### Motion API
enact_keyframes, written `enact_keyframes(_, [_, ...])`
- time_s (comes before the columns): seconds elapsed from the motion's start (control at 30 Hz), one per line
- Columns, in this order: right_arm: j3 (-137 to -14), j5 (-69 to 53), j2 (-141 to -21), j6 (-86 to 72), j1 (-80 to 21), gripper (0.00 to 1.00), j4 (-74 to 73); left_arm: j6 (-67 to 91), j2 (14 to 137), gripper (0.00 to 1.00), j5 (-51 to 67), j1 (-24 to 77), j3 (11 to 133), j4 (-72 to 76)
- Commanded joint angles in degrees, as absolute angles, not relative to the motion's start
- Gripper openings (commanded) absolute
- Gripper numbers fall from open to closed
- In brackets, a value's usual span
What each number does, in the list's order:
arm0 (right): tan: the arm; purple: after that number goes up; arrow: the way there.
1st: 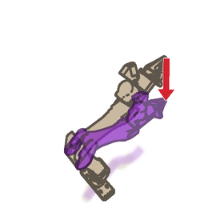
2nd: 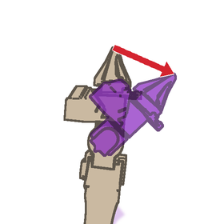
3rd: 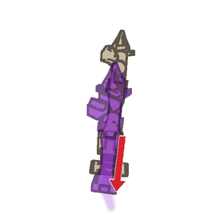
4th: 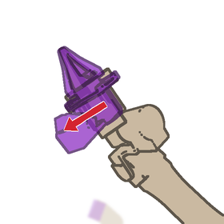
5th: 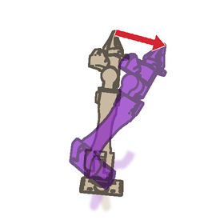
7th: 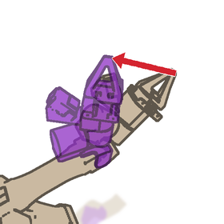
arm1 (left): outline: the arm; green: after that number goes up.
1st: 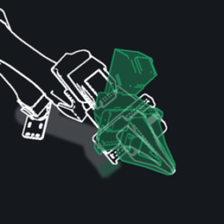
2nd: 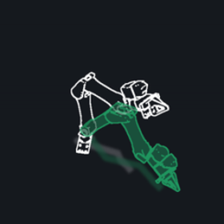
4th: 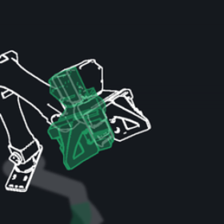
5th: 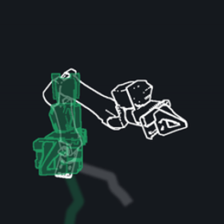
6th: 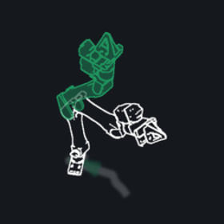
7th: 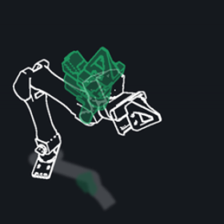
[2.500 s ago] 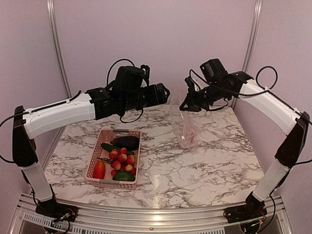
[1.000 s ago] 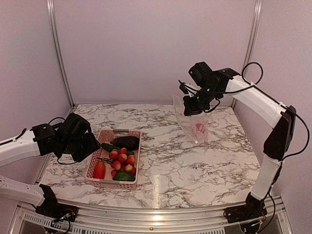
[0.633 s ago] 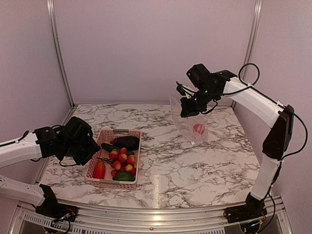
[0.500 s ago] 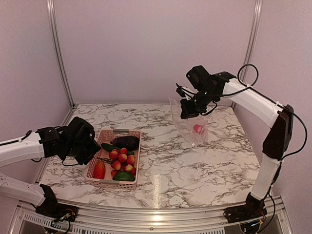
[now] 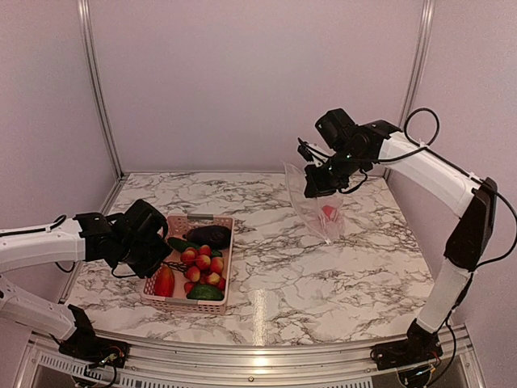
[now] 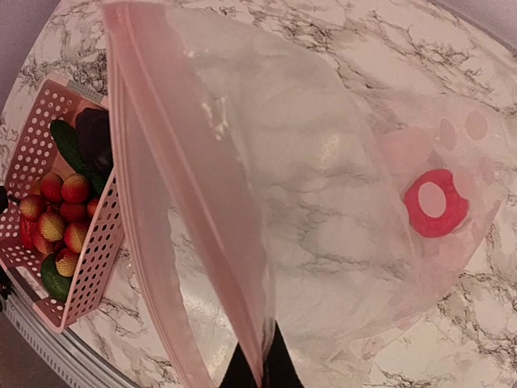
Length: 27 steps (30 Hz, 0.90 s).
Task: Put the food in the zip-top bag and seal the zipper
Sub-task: Pick up the fake fruit from the bin.
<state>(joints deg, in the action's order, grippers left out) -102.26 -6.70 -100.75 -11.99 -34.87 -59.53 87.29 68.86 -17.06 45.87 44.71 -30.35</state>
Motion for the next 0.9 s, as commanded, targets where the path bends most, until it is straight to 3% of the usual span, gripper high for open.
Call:
enact_keyframes(0.0, [-101.25,-5.42,-98.3,-12.62,-35.45,0.0,-58.32,87.73,69.36,0.46,-19.12,46.14,42.49,-27.66])
enact_keyframes(0.27, [-100.72,-5.51,-97.83,-13.42,-35.43,0.0,-58.49,88.74,70.93,0.42,-19.22,46.41,39.5,-21.81])
enact_keyframes(0.43, [-100.74,-5.87,-97.79,-14.12,-35.45,0.0,-58.45,86.68,71.75,0.3,-20.74,46.38,39.58,-19.74])
enact_keyframes(0.87, [-100.22,-5.36,-97.3,-14.55,-35.44,0.0,-59.15,82.2,73.82,0.1,-22.85,46.19,40.78,-17.85])
